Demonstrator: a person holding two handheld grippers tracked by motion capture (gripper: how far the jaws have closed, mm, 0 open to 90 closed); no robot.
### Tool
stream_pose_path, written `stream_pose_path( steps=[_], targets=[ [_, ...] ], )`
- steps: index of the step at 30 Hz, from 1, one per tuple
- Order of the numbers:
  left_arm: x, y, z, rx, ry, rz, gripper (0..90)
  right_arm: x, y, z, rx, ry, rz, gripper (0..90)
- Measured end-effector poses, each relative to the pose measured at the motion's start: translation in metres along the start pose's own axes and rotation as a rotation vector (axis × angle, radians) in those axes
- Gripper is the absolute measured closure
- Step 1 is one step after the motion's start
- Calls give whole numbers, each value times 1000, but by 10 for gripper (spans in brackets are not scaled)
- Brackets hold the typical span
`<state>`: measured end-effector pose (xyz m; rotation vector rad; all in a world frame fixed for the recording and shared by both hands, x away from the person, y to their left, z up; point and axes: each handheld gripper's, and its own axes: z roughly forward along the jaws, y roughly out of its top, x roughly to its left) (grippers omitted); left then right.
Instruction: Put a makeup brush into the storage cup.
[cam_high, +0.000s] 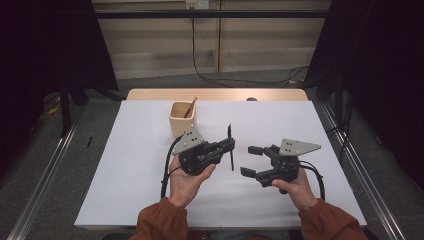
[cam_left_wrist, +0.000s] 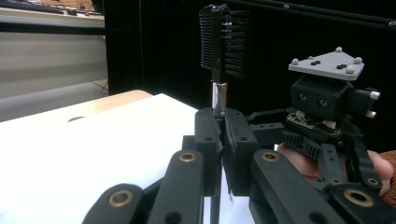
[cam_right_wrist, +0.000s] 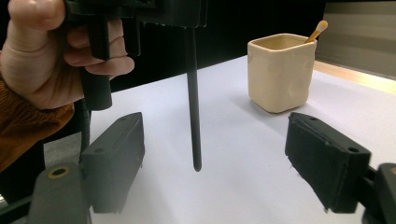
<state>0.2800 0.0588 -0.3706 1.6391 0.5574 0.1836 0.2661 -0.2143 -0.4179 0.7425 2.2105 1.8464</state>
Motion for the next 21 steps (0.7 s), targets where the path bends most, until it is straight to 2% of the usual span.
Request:
stream_pose_path(
  steps=[2,4,8,10,12,16,18,21],
  targets=[
    [1,-1,-2,5,3,2,858,0,0,-1,5,8,-4,101],
    [3,-1,-4,6,8,-1,858,1,0,-2,5,-2,-12,94],
    [5,-1,-8,4,15,-3,858,-2,1,-4,8,-19,3,80],
    [7,0,-10,4,17,0,857,-3,2,-7,9,-36,-12,73],
    [8,1,-12,2,20,-2,857,-6,2,-11,0,-48,1,60],
    [11,2,-17,-2,24,-11,858,-6,0,-19,13,-89,-9,31],
    [13,2,-20,-1,31,-14,858,-5,-6,-23,-23,-112,1,34],
    [15,2,-25,-2,40,-12,858,-3,-13,-28,-39,-159,-6,30]
  ],
)
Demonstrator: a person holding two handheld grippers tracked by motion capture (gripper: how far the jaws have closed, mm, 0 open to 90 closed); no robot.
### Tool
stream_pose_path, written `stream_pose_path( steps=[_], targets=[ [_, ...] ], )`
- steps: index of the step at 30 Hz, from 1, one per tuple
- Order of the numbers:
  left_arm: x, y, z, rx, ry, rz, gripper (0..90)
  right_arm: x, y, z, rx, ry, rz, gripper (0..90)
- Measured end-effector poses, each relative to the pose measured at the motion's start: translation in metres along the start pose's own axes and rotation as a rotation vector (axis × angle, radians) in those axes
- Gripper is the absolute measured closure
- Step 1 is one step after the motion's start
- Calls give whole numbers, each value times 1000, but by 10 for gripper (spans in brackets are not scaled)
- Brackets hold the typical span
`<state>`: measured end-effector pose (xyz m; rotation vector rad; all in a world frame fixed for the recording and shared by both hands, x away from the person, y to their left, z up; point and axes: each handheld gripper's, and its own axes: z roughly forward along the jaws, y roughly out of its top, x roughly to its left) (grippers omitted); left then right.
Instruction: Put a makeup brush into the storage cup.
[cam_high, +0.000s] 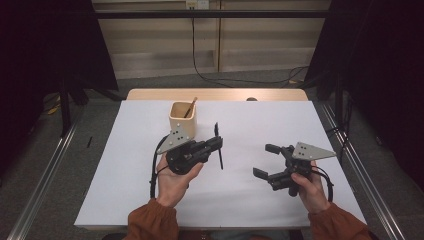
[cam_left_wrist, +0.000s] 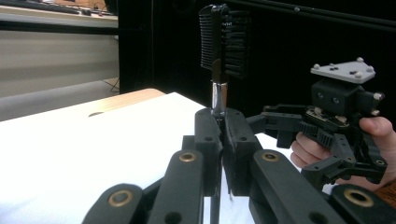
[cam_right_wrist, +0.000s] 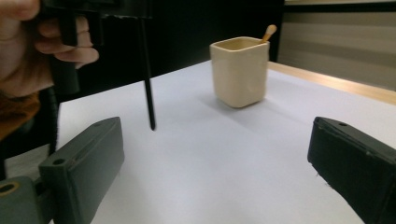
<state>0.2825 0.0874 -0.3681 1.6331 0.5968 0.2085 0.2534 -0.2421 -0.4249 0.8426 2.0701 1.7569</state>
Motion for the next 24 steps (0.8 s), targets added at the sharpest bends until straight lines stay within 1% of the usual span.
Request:
stream_pose_path(
  steps=[4,7,10,11,13,16,20,21,22,24],
  targets=[
    [4,0,-6,2,14,-1,858,-2,-2,-9,-21,-50,13,28],
    [6,1,-9,5,22,5,858,-3,-5,-14,-19,-74,15,25],
    [10,4,-13,4,28,12,857,-2,-7,-17,-15,-99,34,0],
    [11,4,-15,2,30,11,857,-2,-8,-18,-18,-103,31,0],
    [15,4,-19,-11,30,-14,857,-1,-8,-22,-23,-123,21,0],
    [22,5,-24,-20,55,-24,857,-2,-11,-27,-16,-142,21,0],
    [30,7,-31,-24,81,-14,857,-1,-17,-32,4,-165,23,0],
    [31,8,-33,-21,88,-13,857,0,-17,-33,10,-172,17,0],
    [33,9,-35,-18,94,-4,857,0,-18,-34,10,-176,16,0],
    [36,10,-38,-18,105,-1,857,1,-20,-37,11,-185,13,0]
  ],
)
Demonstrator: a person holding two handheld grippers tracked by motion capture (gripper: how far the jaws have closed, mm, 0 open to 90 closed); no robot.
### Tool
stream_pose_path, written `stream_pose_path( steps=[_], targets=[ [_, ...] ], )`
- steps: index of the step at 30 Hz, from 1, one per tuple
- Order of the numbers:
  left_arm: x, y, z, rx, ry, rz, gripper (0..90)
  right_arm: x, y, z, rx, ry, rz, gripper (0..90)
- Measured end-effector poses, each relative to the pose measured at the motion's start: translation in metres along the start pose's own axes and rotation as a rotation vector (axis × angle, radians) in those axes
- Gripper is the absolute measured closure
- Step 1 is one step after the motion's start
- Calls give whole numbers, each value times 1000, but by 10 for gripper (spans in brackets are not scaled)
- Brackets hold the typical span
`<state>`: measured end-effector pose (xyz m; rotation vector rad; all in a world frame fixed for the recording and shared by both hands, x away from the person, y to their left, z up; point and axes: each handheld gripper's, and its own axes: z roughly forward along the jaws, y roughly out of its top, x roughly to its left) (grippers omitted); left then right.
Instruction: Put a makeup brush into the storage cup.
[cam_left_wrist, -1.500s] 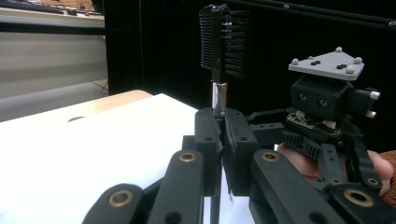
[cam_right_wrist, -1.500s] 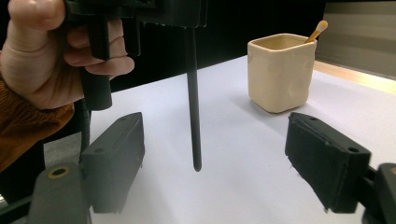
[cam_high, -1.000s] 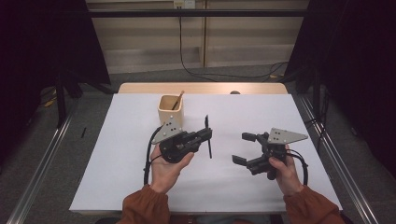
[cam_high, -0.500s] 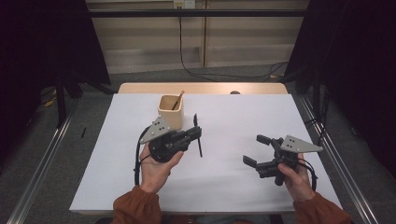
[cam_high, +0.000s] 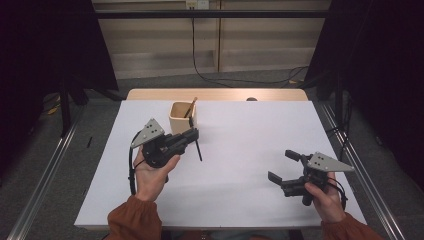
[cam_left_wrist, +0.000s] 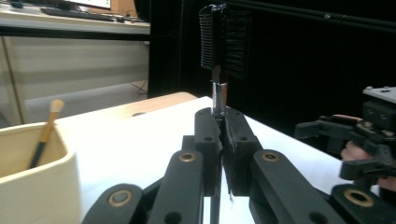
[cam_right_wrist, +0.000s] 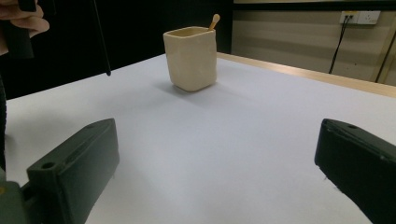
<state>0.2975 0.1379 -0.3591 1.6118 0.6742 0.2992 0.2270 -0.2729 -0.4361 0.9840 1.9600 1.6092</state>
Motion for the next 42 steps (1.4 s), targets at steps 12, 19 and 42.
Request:
stream_pose_path(
  steps=[12,19,42],
  targets=[
    [16,14,-16,-19,47,24,856,-5,-7,-11,12,-49,-36,0],
    [26,24,-22,-18,69,39,856,-4,-9,-11,6,-59,-48,0],
    [49,50,-16,-26,103,67,857,-4,-9,-10,9,-54,-18,0]
  ],
)
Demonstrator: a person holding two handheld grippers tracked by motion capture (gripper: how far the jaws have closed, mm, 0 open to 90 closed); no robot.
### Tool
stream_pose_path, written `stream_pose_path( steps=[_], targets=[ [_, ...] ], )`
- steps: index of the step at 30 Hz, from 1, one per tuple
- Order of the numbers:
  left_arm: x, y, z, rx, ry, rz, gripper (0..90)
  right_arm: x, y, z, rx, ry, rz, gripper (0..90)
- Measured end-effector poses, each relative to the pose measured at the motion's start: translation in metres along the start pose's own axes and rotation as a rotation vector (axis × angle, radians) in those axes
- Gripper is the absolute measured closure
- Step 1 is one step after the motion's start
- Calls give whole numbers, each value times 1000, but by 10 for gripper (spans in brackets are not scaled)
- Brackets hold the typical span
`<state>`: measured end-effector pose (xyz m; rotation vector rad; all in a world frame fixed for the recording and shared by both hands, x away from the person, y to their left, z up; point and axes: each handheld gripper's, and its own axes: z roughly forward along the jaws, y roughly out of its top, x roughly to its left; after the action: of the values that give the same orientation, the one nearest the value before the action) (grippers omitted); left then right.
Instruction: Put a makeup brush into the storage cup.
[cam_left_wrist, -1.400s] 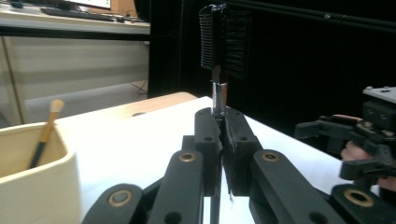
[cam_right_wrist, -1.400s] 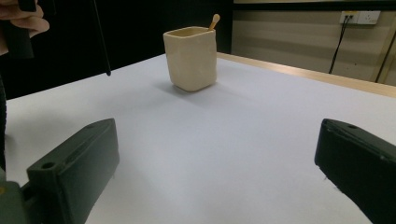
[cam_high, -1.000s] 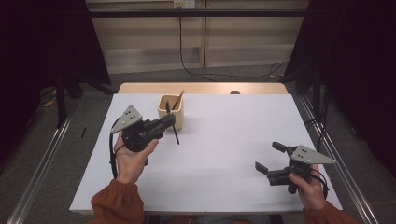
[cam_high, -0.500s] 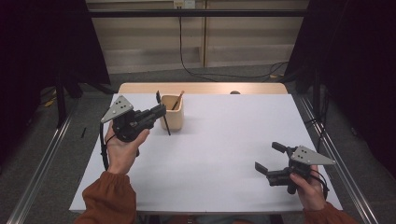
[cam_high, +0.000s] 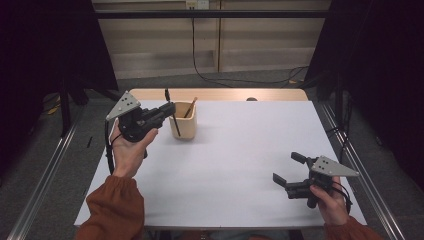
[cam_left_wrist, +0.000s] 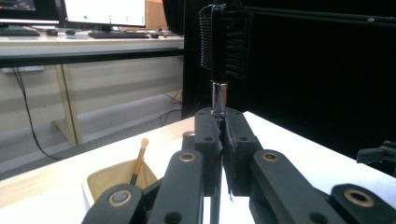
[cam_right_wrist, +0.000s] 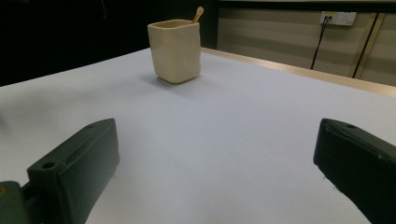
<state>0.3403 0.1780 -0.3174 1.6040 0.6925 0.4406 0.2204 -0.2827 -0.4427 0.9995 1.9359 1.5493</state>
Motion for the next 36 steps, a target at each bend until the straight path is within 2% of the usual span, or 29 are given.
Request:
stream_pose_path(
  steps=[5,7,12,19,25,29,31,36],
  targets=[
    [6,8,3,1,16,13,857,0,0,0,0,-8,-3,0],
    [9,11,6,-17,16,-1,856,-1,0,0,-2,-8,1,0],
    [15,14,18,2,53,27,856,0,0,0,-5,-5,1,0],
    [19,18,33,13,63,41,857,0,0,0,-3,-3,4,0],
    [29,20,41,-2,73,8,857,0,0,0,-7,-4,11,0],
    [36,17,46,6,88,6,856,0,0,0,-8,-2,13,0],
    [39,16,47,10,111,9,856,0,0,0,-8,-2,11,0],
    [46,17,50,-2,124,3,856,1,-1,1,-11,1,11,0]
  ],
)
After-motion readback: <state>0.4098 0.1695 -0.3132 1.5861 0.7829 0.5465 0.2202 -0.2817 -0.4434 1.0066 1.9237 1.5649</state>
